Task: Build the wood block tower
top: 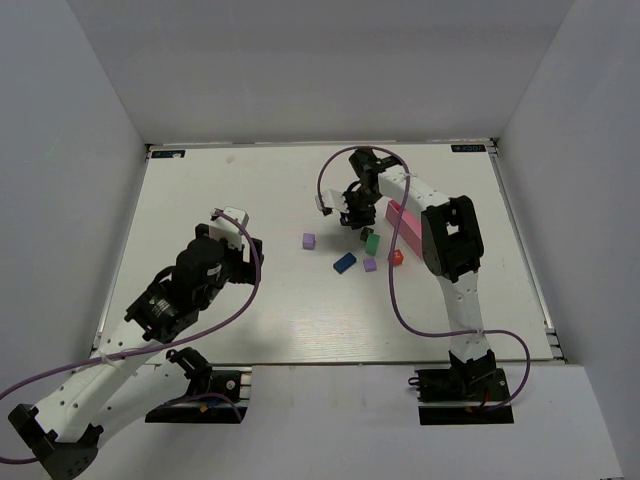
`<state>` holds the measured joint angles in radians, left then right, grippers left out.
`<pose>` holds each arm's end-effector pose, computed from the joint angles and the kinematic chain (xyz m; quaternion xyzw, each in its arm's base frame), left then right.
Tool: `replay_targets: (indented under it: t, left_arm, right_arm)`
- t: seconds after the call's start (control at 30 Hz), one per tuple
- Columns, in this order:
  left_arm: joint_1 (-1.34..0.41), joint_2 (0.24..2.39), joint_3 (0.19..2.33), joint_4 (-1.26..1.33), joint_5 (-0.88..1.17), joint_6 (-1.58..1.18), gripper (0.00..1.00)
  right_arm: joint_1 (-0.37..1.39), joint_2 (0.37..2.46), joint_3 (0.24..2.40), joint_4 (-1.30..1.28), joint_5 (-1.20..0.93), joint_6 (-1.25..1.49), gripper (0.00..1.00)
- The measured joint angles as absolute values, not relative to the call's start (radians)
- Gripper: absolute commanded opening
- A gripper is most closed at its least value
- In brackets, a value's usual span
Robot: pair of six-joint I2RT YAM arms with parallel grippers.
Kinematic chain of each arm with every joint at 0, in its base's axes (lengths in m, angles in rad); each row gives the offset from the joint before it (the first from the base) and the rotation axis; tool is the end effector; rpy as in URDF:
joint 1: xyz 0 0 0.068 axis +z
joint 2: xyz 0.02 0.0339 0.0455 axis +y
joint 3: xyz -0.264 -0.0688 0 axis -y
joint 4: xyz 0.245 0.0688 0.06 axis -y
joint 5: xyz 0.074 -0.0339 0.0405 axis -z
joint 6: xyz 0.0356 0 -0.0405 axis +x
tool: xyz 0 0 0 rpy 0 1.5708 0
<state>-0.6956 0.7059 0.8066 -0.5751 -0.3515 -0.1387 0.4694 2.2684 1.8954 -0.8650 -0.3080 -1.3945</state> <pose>0.1248 -0.0882 0.3200 0.1434 0.8330 -0.0715 0.5296 0.4186 0.2244 0.1804 -0.7975 0.5607 0.0623 0.2140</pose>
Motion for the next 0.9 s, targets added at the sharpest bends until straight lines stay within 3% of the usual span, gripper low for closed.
replay_targets:
  t: [0.27, 0.63, 0.9]
  left_arm:
    - [-0.696, 0.706, 0.806, -0.575, -0.352, -0.139, 0.92]
    - [-0.69, 0.706, 0.806, -0.575, -0.351, -0.139, 0.92]
    - [-0.688, 0.706, 0.806, -0.575, -0.351, -0.139, 0.92]
  right_arm:
    - [0.462, 2.268, 1.895, -0.864, -0.303, -1.391, 0.5]
    - [0.458, 2.268, 1.895, -0.865, -0.312, -1.386, 0.22]
    - [0.464, 2.248, 1.867, -0.866, -0.374, -1.362, 0.2]
